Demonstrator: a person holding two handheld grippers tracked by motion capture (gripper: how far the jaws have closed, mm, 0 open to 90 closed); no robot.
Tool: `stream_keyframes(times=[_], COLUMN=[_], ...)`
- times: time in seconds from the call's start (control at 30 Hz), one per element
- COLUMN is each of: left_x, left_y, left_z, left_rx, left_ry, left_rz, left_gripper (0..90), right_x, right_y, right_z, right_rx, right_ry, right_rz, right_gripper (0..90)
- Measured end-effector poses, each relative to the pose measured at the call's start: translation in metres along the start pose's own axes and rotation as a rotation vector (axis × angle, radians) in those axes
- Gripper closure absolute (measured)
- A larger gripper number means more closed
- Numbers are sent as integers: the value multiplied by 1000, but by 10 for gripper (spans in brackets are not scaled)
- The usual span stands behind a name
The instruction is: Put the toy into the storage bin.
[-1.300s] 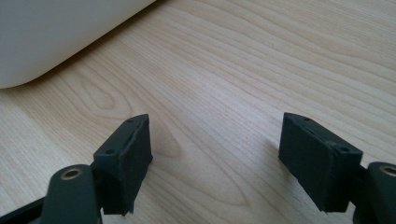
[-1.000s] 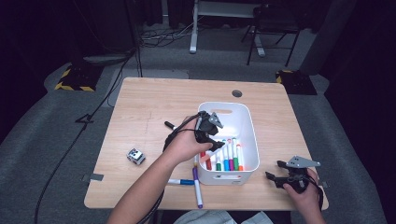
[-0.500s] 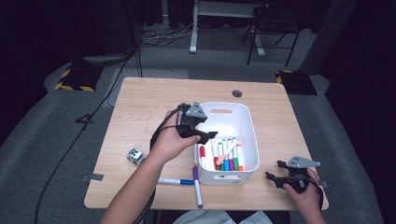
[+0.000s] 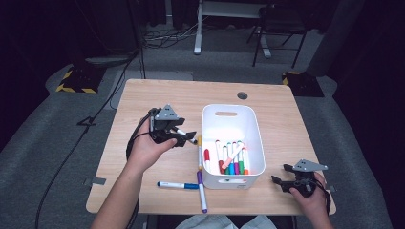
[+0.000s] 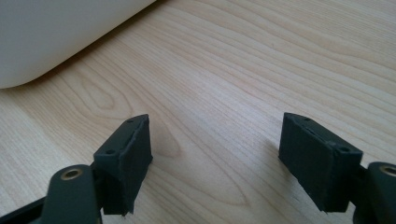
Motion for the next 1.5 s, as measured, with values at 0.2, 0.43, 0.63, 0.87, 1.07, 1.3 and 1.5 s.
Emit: stream_keyframes(times=[0.2, 0.43, 0.63, 0.87, 1.07, 1.3, 1.5], left_x=[20, 59, 78, 86, 71, 54, 48], left_y=[17, 37, 56, 75, 90, 107, 124], left_z=[14, 12, 4, -2, -13, -29, -42], left_rx=[-49, -55, -53, -16, -10, 2, 27], left_ry=[-29, -15, 20, 26, 42, 62, 79], left_rz=[39, 106, 158, 194, 193, 172, 194], left_gripper=[325, 308, 300, 297, 294, 295, 308], right_x=[0, 0, 0, 0, 0, 0, 0], right_y=[0, 0, 0, 0, 0, 0, 0], right_z=[0, 0, 0, 0, 0, 0, 0], right_rx=[0, 0, 0, 0, 0, 0, 0], right_ry=[0, 0, 0, 0, 0, 1, 1], right_rz=[0, 0, 0, 0, 0, 0, 0], right_gripper=[256, 256, 256, 256, 256, 256, 256])
Point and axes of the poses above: each handheld gripper's, and its own axes: x roughly forward along the jaws, y roughly out of its underside, z roughly to its left, the point moved 7 cm from there along x, roughly forward along the jaws, and after that the axes turned 12 degrees about z, right-handed, at the moved point
